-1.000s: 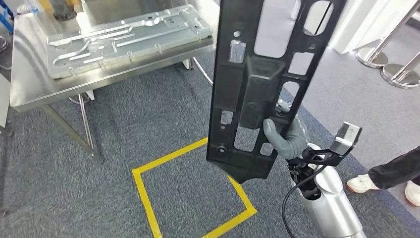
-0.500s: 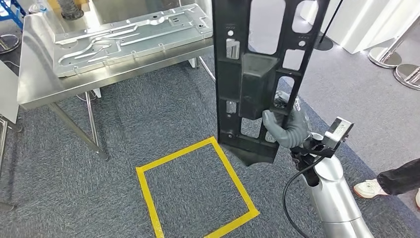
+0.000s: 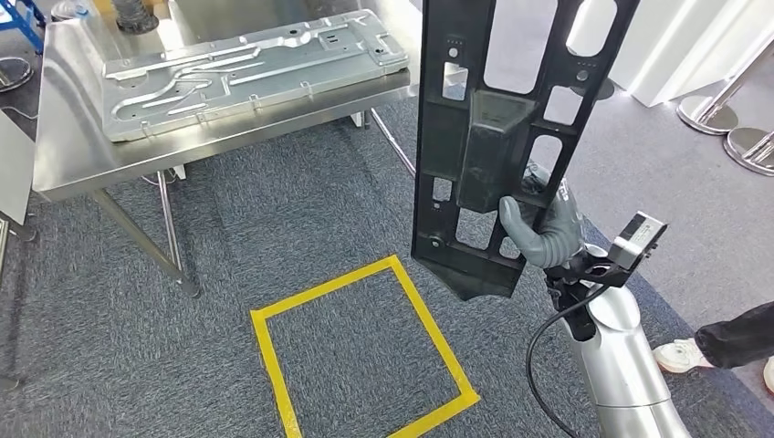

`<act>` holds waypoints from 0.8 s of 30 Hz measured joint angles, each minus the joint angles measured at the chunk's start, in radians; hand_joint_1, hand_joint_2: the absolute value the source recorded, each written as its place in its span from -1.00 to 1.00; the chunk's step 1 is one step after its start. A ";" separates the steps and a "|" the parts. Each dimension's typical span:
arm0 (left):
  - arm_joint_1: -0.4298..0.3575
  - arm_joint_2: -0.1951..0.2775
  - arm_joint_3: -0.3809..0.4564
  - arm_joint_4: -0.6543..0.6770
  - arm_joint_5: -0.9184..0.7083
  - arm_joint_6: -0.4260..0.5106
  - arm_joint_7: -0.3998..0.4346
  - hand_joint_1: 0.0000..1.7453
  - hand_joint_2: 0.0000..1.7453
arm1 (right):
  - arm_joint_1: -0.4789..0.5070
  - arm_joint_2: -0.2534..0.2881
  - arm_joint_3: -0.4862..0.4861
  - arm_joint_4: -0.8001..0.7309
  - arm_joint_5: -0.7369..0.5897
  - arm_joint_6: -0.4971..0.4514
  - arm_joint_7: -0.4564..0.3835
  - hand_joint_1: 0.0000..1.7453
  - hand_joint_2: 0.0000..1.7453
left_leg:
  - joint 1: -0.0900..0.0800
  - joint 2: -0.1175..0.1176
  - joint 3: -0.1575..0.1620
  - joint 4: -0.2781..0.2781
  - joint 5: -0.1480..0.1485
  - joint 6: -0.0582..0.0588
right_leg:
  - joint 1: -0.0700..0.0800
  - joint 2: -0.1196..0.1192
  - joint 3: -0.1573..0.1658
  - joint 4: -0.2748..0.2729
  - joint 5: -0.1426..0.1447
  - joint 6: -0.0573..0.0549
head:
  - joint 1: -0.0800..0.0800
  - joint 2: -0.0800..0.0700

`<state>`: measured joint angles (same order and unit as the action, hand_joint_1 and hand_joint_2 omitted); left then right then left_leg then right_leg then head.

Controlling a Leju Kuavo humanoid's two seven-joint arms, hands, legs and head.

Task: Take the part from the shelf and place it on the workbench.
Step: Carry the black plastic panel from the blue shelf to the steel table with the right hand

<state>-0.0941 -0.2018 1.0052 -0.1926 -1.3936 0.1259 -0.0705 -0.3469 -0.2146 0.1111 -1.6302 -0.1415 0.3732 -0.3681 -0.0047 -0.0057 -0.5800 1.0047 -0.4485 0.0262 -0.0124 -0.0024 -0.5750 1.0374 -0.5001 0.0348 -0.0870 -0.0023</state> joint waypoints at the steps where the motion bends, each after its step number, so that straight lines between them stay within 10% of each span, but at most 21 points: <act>1: 0.000 -0.001 0.000 0.000 0.000 0.000 -0.001 -1.00 1.00 | 0.000 0.003 -0.003 0.000 0.000 0.001 0.000 0.66 1.00 | 0.001 0.000 0.003 -0.004 0.001 0.005 | -0.001 0.001 -0.020 0.043 -0.023 0.003 | 0.000 0.000; 5: 0.002 -0.001 0.000 0.000 -0.001 0.000 -0.002 -1.00 1.00 | 0.000 0.021 -0.014 0.008 -0.001 0.008 0.002 0.66 1.00 | -0.003 0.001 0.009 -0.004 -0.006 0.014 | -0.001 0.001 -0.149 0.261 -0.087 0.010 | 0.000 0.000; 10: 0.002 -0.002 0.000 0.000 -0.001 -0.001 -0.002 -1.00 1.00 | -0.029 0.043 -0.022 0.029 -0.001 0.021 0.008 0.66 1.00 | -0.006 -0.001 0.026 0.003 -0.026 0.002 | 0.003 0.004 -0.053 0.010 0.063 -0.003 | 0.000 0.000; 15: 0.002 -0.001 0.000 0.000 0.002 0.002 -0.002 -1.00 1.00 | -0.060 0.051 -0.024 0.061 -0.005 0.044 0.008 0.66 1.00 | -0.007 0.001 0.023 0.023 -0.049 -0.023 | 0.002 0.008 -0.035 -0.023 0.057 -0.031 | 0.000 0.000; 20: -0.005 0.003 0.001 0.000 0.008 0.006 -0.009 -1.00 1.00 | -0.093 0.051 -0.024 0.094 -0.013 0.049 0.007 0.66 1.00 | -0.003 0.000 -0.115 0.293 -0.135 -0.037 | 0.000 0.006 -0.006 -0.026 0.036 -0.045 | 0.000 0.000; 24: -0.004 0.003 0.001 0.000 -0.002 0.005 -0.007 -1.00 1.00 | -0.092 0.051 -0.024 0.107 -0.024 0.049 0.006 0.66 1.00 | -0.003 0.004 -0.056 0.129 0.003 -0.026 | -0.001 0.013 0.036 -0.027 0.006 -0.037 | 0.000 0.000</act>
<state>-0.0985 -0.1991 1.0062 -0.1929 -1.3960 0.1309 -0.0774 -0.4393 -0.1637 0.0874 -1.5234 -0.1657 0.4219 -0.3625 -0.0077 -0.0021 -0.6363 1.1334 -0.4459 0.0001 -0.0131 0.0102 -0.5391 1.0105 -0.4943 -0.0025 -0.0870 -0.0023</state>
